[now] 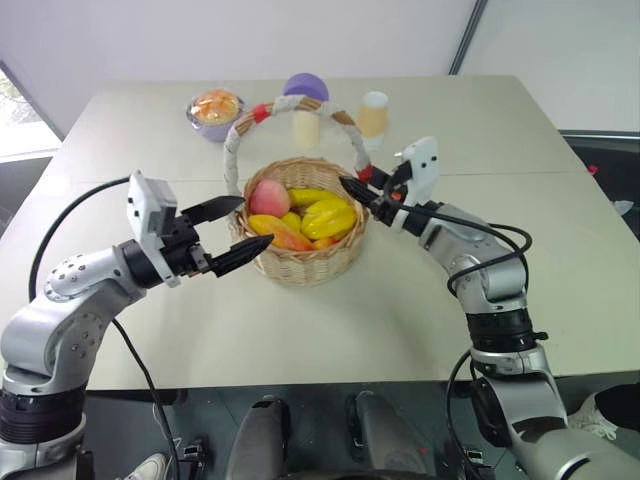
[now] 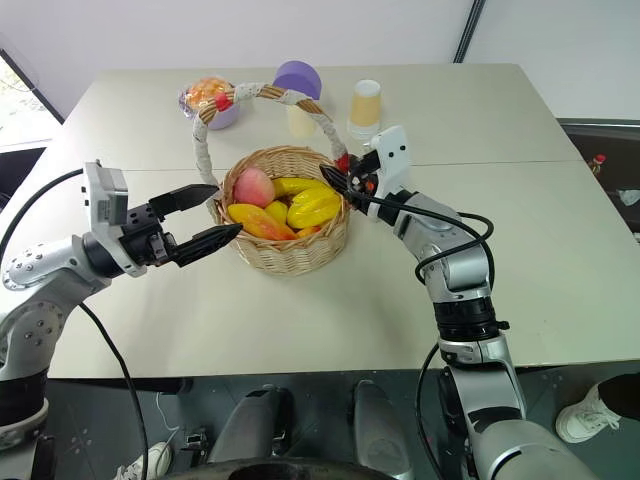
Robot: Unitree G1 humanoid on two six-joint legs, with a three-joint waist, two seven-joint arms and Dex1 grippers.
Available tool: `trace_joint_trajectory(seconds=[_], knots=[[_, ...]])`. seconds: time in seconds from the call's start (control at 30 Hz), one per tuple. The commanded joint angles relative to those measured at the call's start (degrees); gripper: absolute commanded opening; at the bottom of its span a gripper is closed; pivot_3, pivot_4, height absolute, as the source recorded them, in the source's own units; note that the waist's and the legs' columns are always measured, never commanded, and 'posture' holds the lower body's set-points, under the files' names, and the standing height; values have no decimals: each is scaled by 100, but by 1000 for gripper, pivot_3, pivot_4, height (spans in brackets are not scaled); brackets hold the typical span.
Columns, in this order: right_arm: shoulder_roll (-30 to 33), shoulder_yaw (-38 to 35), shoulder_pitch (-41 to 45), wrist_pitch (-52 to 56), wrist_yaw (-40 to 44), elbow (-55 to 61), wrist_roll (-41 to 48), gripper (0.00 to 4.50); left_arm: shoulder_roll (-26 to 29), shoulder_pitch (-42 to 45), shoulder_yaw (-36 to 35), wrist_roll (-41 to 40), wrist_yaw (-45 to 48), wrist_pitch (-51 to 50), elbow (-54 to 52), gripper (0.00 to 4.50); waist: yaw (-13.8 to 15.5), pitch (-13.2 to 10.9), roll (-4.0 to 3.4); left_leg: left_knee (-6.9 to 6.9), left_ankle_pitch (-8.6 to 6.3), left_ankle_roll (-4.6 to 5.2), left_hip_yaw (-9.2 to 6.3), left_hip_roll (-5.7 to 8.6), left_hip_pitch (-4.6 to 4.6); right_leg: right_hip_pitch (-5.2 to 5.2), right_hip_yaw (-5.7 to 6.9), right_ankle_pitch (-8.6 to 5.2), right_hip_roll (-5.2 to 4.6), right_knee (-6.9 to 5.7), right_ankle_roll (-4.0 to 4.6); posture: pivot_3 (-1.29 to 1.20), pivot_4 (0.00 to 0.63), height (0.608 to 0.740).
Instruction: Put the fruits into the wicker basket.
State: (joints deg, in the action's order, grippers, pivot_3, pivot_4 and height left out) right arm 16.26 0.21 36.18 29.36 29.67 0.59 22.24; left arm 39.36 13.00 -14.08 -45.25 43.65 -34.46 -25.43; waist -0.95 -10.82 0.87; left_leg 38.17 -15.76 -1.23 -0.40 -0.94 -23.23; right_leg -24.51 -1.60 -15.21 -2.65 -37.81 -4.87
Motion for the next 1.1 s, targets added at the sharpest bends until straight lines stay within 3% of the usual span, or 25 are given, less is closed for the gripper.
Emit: trace_joint_trajectory(seconds=[0.03, 0.17, 0.43, 0.57, 0.77, 0.83, 0.9, 1.03, 1.1], knots=[[-2, -211, 91, -190, 27, 350, 123, 113, -35, -3, -9, -46, -36, 51, -195, 4500, -3, 0, 0, 0, 0, 0, 0, 1, -1, 0, 1, 0, 2, 0, 0, 0, 150, 740], [231, -368, -114, -303, -219, 736, -106, 20, -80, 72, 82, 17, -11, 86, -116, 4500, -6, 0, 0, 0, 0, 0, 1, 0, 1, 0, 1, 0, 4, -1, 0, 0, 150, 740], [1415, -2053, -824, 22, -776, 1280, -4, 20, -183, 420, 357, 134, 272, 184, 253, 4500, 32, -1, 0, 2, 0, 1, 6, 13, -12, 1, 6, 0, -4, 12, -1, 0, 150, 740], [1908, -2609, -960, -215, -1292, 547, -481, 20, -332, 716, 603, 291, 373, 292, 561, 4500, -18, -1, -1, 0, 0, 1, 11, 8, -6, 1, 5, 0, 9, 11, -1, 0, 150, 740], [1891, -2750, -899, -573, -1682, -325, -700, 20, -465, 846, 696, 457, 387, 380, 687, 4500, -53, -1, -9, 0, 0, 1, 18, 4, 2, 1, -6, 0, 19, 3, 0, 0, 150, 740], [1860, -2768, -919, -601, -1703, -352, -654, 1042, -476, 844, 680, 484, 373, 386, 690, 4500, -49, 0, -10, 0, 0, 1, 18, 3, 2, 1, -8, 0, 19, 1, 0, 0, 150, 740], [1865, -2812, -963, -587, -1791, -262, -647, 1662, -471, 845, 655, 503, 363, 373, 709, 4500, -32, 0, -10, 0, 0, 1, 17, 2, 2, 1, -8, 0, 19, 0, -1, 0, 150, 740], [2020, -2962, -1267, -561, -1870, 176, -702, 3634, -449, 851, 637, 591, 352, 368, 828, 4500, 6, 0, -10, 1, 0, 1, 17, 3, 0, 1, -8, 0, 16, 1, -1, 0, 150, 740], [2158, -3090, -1637, -525, -1540, 563, -549, 3634, -443, 866, 579, 665, 310, 411, 962, 4500, 30, 0, -10, 1, 0, 1, 15, 4, -4, 1, -6, 0, 14, 2, -1, 0, 150, 740]])
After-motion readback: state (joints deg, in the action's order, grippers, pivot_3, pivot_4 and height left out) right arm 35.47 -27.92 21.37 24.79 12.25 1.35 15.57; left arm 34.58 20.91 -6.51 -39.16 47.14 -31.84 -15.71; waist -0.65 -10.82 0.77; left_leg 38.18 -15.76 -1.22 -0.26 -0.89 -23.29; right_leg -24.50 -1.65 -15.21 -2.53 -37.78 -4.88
